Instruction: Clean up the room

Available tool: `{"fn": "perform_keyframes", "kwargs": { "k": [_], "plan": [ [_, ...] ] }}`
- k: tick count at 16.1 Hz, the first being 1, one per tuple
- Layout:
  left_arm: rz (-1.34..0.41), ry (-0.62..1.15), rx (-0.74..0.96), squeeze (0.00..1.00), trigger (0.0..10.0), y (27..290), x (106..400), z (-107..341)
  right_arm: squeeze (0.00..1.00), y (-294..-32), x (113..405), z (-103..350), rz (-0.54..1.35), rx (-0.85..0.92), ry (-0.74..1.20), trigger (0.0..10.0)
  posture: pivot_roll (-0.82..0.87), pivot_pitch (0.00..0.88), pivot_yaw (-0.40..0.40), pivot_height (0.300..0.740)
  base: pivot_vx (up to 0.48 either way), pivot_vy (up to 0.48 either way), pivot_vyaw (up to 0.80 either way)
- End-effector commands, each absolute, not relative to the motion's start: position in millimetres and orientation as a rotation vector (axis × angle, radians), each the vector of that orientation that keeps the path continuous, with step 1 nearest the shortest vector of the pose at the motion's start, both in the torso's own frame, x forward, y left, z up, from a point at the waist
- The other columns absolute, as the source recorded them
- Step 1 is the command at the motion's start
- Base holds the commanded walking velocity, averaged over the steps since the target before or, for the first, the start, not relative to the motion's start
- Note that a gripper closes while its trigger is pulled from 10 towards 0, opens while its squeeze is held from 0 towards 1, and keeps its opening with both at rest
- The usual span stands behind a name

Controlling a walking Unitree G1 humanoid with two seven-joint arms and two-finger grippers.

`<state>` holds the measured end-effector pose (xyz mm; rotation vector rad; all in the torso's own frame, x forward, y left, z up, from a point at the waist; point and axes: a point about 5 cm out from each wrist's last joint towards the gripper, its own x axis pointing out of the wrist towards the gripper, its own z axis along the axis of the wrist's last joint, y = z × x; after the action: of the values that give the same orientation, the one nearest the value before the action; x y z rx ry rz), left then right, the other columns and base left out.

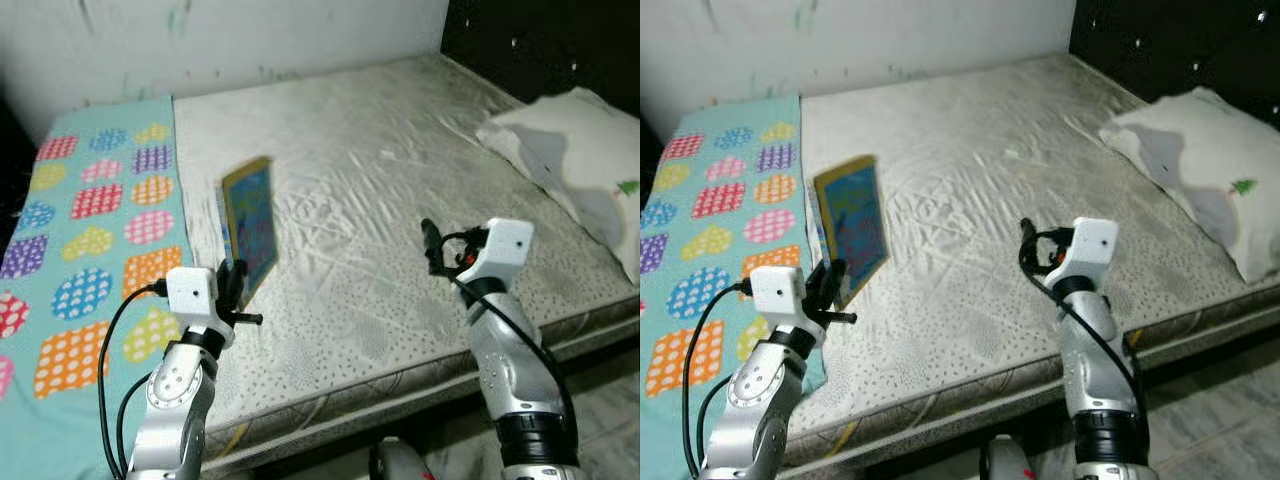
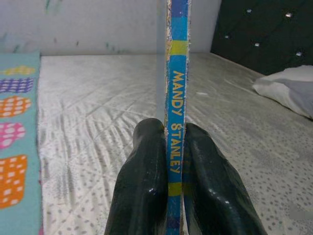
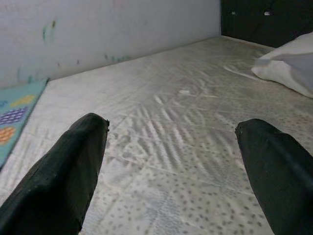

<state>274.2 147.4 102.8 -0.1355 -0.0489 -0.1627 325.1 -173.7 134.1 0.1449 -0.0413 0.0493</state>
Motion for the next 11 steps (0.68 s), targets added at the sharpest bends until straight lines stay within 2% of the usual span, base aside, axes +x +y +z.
{"fn": "perform_keyframes", "kwargs": {
  "k": [1,8,11],
  "plan": [
    [-0.156,-0.077,-0.133,0.00,0.0,150.3,275.6,108.7,0.00,-168.5,324.7,139.3,0.090,0.145,-0.075,10.0,-0.09,0.000,0.066,0.678,0.000,0.000,0.00],
    [-0.155,-0.077,-0.136,0.00,0.0,149.8,275.3,108.9,0.00,-168.3,326.1,141.3,0.099,0.151,-0.085,10.0,-0.09,0.000,0.064,0.740,0.000,0.000,0.00],
    [-0.156,-0.072,-0.137,0.00,0.0,150.0,275.8,108.0,0.00,-168.8,325.9,140.4,0.096,0.149,-0.082,10.0,-0.09,0.000,0.065,0.740,0.000,0.000,0.00]
  ]
}}
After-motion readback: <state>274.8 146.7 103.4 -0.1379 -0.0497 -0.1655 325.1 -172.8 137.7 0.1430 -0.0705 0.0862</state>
